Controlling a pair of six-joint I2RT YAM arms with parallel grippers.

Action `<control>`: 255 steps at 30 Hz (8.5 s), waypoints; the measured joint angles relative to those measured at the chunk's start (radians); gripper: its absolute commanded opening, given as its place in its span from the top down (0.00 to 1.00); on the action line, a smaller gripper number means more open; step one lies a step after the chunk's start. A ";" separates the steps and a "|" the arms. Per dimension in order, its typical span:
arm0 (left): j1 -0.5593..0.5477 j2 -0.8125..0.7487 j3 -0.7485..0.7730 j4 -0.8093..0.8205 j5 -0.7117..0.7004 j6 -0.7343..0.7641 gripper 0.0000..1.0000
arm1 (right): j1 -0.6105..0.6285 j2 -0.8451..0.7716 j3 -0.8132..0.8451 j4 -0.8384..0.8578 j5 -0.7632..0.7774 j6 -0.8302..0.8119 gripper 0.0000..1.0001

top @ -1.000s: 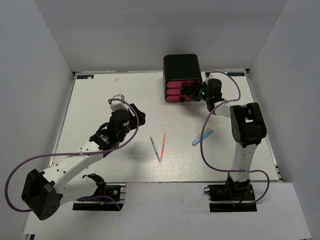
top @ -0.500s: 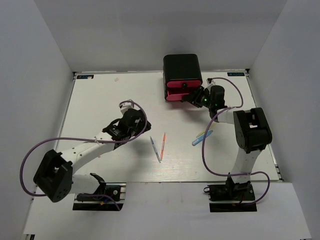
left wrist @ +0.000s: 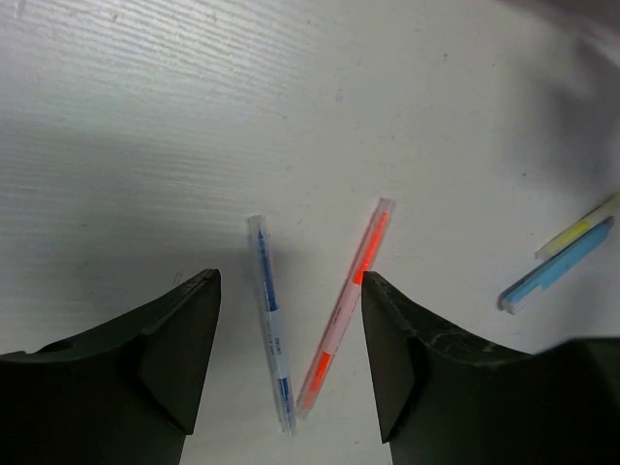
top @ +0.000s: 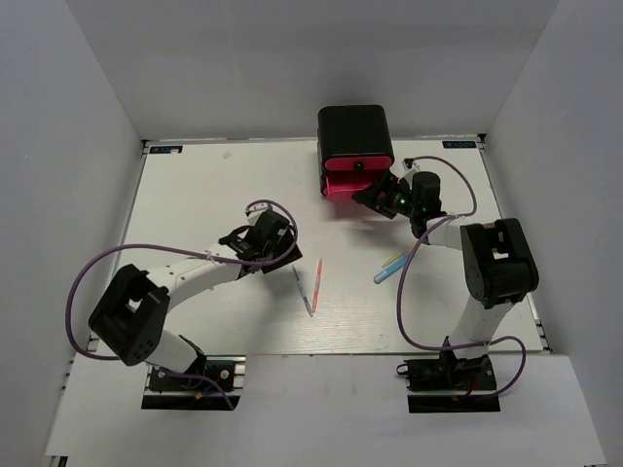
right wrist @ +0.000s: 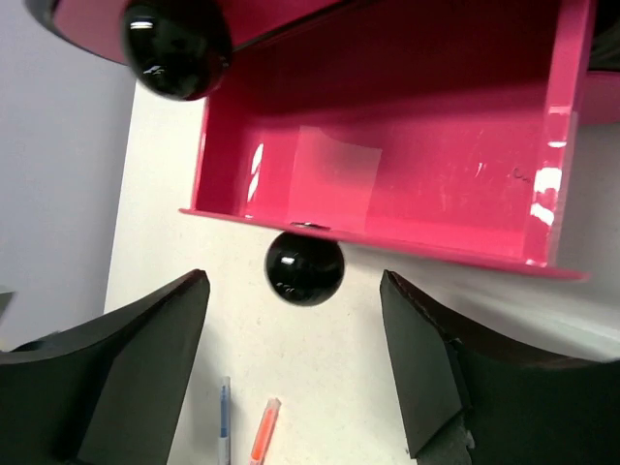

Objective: Sort the stationery into containers
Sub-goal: Open the drawer at the center of the board, then pick up the pen from the center of the board, then place the pen in the drawer, then pick up the pen from the center of the board.

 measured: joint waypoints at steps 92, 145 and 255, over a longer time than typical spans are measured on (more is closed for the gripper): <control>-0.091 0.668 0.673 0.865 -0.499 0.062 1.00 | -0.135 -0.785 -0.409 -0.545 -0.173 -0.814 0.93; -0.124 0.677 0.571 1.149 -0.558 0.157 1.00 | -0.144 -0.790 -0.440 -0.541 -0.166 -0.818 0.91; -0.180 0.241 0.558 -0.010 0.011 0.227 1.00 | -0.161 -0.687 -0.277 -0.668 -0.047 -0.845 0.93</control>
